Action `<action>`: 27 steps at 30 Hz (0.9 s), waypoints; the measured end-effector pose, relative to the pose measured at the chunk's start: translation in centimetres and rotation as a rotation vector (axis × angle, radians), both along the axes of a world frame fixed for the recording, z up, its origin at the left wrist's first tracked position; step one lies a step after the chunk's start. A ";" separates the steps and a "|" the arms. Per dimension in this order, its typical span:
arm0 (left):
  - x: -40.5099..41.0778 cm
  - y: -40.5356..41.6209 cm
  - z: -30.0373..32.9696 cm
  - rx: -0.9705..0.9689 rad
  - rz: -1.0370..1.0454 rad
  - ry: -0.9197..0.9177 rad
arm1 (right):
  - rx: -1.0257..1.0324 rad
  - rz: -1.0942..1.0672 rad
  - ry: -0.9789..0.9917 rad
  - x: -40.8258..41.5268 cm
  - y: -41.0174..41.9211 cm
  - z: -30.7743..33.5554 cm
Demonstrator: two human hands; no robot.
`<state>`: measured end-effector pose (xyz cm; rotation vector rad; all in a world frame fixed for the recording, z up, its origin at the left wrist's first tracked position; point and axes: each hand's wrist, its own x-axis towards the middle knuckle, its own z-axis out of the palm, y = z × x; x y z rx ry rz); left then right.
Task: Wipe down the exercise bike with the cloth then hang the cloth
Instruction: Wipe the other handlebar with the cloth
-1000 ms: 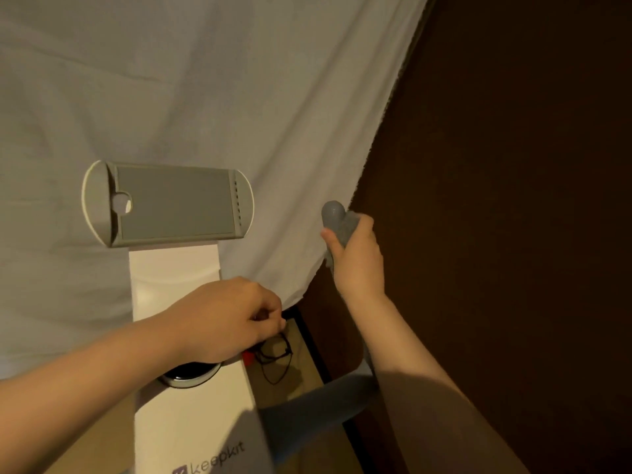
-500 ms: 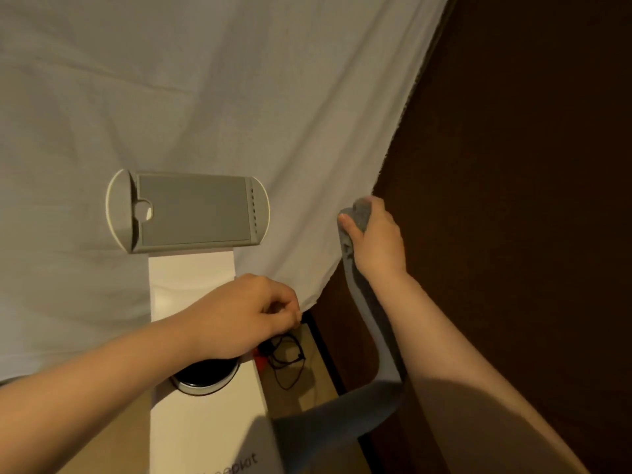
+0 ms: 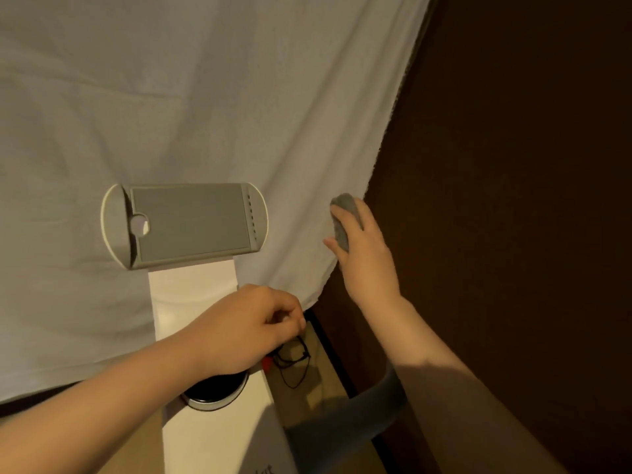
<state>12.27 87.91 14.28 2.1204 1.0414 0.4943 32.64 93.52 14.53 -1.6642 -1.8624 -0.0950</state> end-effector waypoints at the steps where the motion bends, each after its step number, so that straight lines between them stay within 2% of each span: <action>1: 0.0 -0.1 0.0 0.005 -0.007 0.008 | 0.003 0.024 -0.001 0.4 -0.9 -0.4; 6: 0.2 -0.2 0.3 0.045 0.006 0.053 | -0.080 -0.081 0.268 -1.0 2.0 2.5; 9: 0.2 -0.2 0.3 0.038 0.003 0.055 | -0.042 -0.128 0.248 -1.0 -0.7 0.7; 11: 0.2 -0.3 0.3 0.039 -0.002 0.078 | -0.073 -0.176 0.266 -0.1 -2.5 -0.3; 13: 0.4 -0.2 0.4 0.059 -0.006 0.113 | -0.133 -0.205 0.318 0.8 -1.0 0.7; 15: 0.4 -0.3 0.4 0.072 -0.011 0.142 | -0.213 -0.168 0.385 1.2 0.8 2.2; 17: 0.3 -0.4 0.3 0.084 -0.006 0.142 | -0.198 -0.092 0.505 1.4 0.5 2.2; 19: 0.2 -0.5 0.3 0.080 -0.006 0.129 | -0.192 -0.066 0.498 2.2 -1.9 0.7; 21: 0.3 -0.5 0.3 0.076 -0.013 0.125 | -0.279 -0.101 0.371 3.2 -3.6 -0.1; 24: 0.4 -0.5 0.4 0.086 -0.024 0.147 | -0.379 -0.162 0.295 3.9 -1.9 1.4; 27: 0.2 -0.5 0.3 0.046 -0.012 0.099 | -0.358 -0.061 0.499 3.0 -0.9 1.2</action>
